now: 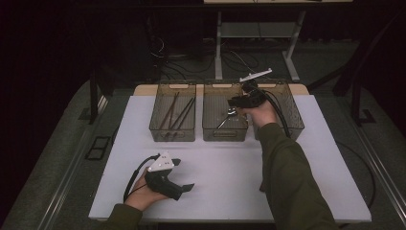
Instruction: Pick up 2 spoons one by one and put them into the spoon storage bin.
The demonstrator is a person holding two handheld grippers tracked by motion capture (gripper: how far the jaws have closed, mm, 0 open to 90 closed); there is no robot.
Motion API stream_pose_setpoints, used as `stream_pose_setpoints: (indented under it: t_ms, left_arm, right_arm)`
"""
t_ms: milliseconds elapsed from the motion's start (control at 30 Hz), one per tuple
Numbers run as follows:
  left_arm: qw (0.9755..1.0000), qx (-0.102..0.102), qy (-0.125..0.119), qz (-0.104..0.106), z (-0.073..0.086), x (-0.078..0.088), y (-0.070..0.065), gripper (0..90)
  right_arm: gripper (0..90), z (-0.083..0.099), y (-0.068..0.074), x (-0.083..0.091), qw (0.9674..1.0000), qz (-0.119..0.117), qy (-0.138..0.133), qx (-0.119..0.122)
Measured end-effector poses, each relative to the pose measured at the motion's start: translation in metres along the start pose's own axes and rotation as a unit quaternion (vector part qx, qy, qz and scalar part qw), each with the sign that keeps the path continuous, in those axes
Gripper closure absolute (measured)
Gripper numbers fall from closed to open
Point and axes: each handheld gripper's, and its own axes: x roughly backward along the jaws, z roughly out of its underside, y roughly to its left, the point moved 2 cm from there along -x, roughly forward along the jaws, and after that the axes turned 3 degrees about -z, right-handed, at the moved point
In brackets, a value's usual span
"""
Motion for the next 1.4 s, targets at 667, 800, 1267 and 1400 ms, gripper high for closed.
stream_pose_setpoints:
  t_ms: [667, 800, 1267, 1400]
  left_arm:
    - [1.0, 0.001, -0.003, 0.001, 0.0, 0.001, -0.001, 0.4]
    - [1.0, 0.004, -0.002, -0.003, 0.0, 0.001, 0.0, 0.0]
    - [0.9998, 0.016, -0.006, -0.012, 0.001, 0.002, 0.001, 0.1]
    - [0.9998, 0.014, -0.006, -0.013, 0.001, 0.003, 0.001, 0.1]
  right_arm:
    - [42.2, 0.008, 0.007, -0.016, 0.9998, 0.011, -0.013, -0.006]
    - [40.2, 0.012, 0.012, -0.005, 0.9996, 0.0, -0.03, -0.003]
    - [53.3, 0.042, 0.021, 0.048, 0.9984, -0.012, -0.052, 0.017]
    - [62.2, 0.056, 0.026, 0.063, 0.9984, -0.011, -0.047, 0.028]
